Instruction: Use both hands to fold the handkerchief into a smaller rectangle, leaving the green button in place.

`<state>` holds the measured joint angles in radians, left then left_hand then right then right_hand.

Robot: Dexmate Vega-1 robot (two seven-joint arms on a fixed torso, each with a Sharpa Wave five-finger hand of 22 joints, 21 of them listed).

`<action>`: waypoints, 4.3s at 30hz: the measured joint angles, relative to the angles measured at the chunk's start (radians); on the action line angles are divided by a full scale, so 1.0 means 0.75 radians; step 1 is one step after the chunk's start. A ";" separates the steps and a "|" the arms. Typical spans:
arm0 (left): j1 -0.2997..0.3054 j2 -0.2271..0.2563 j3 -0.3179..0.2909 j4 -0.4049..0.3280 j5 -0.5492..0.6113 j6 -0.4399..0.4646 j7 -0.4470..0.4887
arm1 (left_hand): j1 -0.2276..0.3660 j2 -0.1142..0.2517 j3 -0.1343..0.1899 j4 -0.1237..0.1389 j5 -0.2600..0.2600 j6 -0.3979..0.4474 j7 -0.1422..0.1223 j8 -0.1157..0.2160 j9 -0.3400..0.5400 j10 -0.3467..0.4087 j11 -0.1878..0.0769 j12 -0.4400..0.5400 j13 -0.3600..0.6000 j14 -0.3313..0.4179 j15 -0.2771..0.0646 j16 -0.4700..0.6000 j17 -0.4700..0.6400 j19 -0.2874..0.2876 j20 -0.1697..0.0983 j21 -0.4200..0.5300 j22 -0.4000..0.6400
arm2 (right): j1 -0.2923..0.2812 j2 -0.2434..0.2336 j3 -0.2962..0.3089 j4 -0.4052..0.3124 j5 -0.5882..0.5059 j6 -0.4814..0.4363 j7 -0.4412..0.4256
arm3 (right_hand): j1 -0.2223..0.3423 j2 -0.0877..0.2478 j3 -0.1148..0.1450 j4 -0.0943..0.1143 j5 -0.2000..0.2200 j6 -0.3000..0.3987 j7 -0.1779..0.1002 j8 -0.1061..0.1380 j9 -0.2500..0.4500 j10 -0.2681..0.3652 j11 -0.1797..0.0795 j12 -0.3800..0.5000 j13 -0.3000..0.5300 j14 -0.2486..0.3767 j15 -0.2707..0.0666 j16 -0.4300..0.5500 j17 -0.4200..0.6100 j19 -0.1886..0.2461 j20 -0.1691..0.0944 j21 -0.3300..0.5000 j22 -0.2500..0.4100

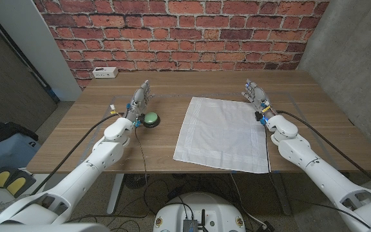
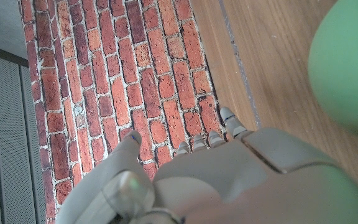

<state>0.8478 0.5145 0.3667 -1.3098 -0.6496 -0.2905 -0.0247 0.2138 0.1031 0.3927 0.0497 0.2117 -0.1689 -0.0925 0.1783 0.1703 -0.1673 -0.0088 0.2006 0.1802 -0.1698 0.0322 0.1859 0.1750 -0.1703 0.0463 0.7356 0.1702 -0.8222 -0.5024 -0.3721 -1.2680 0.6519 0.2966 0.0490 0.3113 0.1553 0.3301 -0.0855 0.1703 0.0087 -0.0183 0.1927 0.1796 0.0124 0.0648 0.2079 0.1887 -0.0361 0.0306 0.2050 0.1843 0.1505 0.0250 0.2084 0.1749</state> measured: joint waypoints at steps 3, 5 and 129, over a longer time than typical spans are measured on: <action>0.002 0.002 -0.001 -0.003 0.000 0.000 0.004 | 0.000 0.000 0.000 0.000 0.000 0.000 0.000 0.000 0.000 0.000 0.000 0.000 0.000 0.000 0.000 0.000 0.000 -0.005 0.005 0.000 0.000 | 0.002 0.001 0.000 0.006 0.001 0.001 0.003 | 0.000 0.000 0.000 0.000 0.000 0.000 0.000 0.000 0.000 0.000 0.000 0.000 0.000 0.000 0.000 0.000 0.000 0.000 0.000 0.001 0.000; 0.002 0.003 -0.001 -0.005 0.002 0.000 0.005 | 0.000 0.000 0.000 0.000 0.000 0.000 0.000 0.000 0.000 0.000 0.000 0.000 0.000 0.000 0.000 0.000 0.000 -0.004 0.010 0.000 0.000 | 0.003 0.002 0.000 0.006 0.001 0.003 0.003 | 0.000 0.000 0.000 0.000 0.000 0.000 0.000 0.000 0.000 0.000 0.000 0.000 0.000 0.000 0.000 0.000 0.000 0.000 0.000 0.001 0.000; 0.202 0.588 0.233 -1.136 1.326 0.801 0.118 | 0.047 -0.012 0.013 -0.083 -0.016 -0.006 0.021 0.009 0.006 -0.004 0.014 -0.001 0.005 -0.002 0.079 0.004 -0.001 -0.009 0.205 -0.187 0.012 | -0.678 -0.660 0.106 -1.404 -0.792 -1.205 -0.691 | 0.068 0.044 0.085 0.026 0.010 0.125 -0.061 0.005 0.006 0.116 -0.021 0.000 0.005 0.067 -0.039 0.018 0.012 0.024 0.005 -0.001 -0.001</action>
<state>0.9996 0.9553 0.5412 -2.1617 0.3446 0.3104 0.0639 0.2494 0.0939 0.4022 -0.0126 0.1997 -0.1732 -0.0767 0.1849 0.1746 -0.1705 0.0019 0.1995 0.1838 -0.1713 0.0912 0.1885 0.1743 -0.1772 0.1999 0.5951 0.1792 -1.3307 -0.9974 -0.2924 -2.3211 0.0576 -0.6070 -0.4691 0.3623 0.1885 0.3936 -0.0661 0.1777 0.1021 -0.0644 0.1966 0.1840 0.0992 0.0494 0.2079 0.1929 0.0142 0.0015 0.2184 0.1931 0.1683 0.0288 0.2079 0.1743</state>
